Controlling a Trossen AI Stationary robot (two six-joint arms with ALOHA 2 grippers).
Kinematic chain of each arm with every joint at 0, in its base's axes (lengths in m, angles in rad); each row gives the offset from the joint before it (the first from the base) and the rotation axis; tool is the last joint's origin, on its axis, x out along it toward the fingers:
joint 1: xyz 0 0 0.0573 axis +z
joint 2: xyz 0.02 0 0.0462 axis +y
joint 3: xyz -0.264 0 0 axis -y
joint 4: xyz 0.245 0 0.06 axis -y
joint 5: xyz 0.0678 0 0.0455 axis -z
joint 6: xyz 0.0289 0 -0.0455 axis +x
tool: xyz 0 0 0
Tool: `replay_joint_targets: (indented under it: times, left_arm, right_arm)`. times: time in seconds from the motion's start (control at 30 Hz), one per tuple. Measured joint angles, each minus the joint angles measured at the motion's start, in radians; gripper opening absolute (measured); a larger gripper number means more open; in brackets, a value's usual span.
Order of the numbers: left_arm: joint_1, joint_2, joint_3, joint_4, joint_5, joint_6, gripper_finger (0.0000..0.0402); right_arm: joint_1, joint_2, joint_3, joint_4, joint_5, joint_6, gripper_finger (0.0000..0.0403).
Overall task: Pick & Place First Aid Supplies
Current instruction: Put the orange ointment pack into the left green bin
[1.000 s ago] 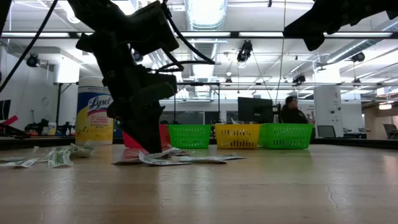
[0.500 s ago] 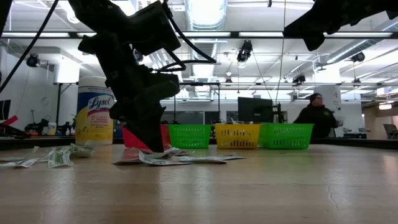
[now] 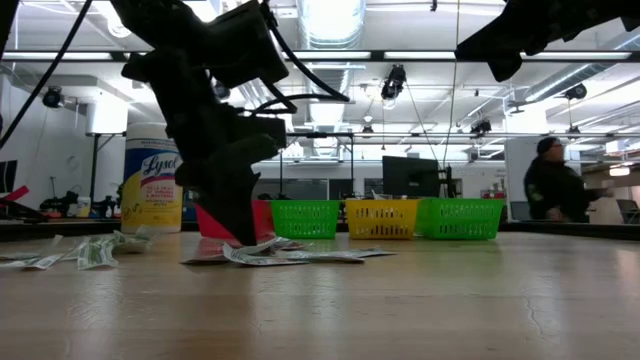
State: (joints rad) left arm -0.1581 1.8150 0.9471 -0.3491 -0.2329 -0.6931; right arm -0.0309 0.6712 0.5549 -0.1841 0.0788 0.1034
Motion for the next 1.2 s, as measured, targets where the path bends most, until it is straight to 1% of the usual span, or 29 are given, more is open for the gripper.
replay_joint_targets:
  times: [0.2, 0.37, 0.47, 0.63, 0.9, 0.97, 1.1, 1.2]
  left_arm:
    - [0.007, -0.002, -0.002, -0.033, -0.107, 0.010, 0.0004]
    - [0.015, -0.013, -0.003, -0.034, -0.222, 0.010, 0.0021]
    - [0.018, -0.035, -0.006, -0.039, -0.245, 0.012, 0.0034]
    - [0.022, -0.074, -0.008, -0.054, -0.229, 0.035, 0.0054]
    - [0.022, -0.123, -0.008, -0.059, -0.220, 0.031, 0.0089]
    - [0.022, -0.142, -0.006, -0.060, -0.194, 0.027, 0.0099]
    - [0.022, -0.175, -0.005, -0.097, -0.104, 0.014, 0.0118]
    - [0.021, -0.178, -0.005, -0.132, -0.063, 0.006, 0.0130]
  right_arm:
    - [0.000, 0.000, 0.000, 0.000, 0.000, -0.002, 0.0052]
    - [0.000, 0.000, 0.000, 0.000, 0.000, 0.002, 0.0052]
    - [0.000, 0.000, 0.000, 0.000, 0.000, 0.011, 0.0052]
    - [0.000, 0.000, 0.000, 0.000, 0.000, 0.013, 0.0052]
    - [0.000, 0.000, 0.000, 0.000, 0.000, 0.010, 0.0052]
    - [0.000, 0.000, 0.000, 0.000, 0.000, 0.009, 0.0052]
    - [0.000, 0.000, 0.000, 0.000, 0.000, 0.009, 0.0052]
    - [0.000, 0.000, 0.000, 0.000, 0.000, 0.009, 0.0052]
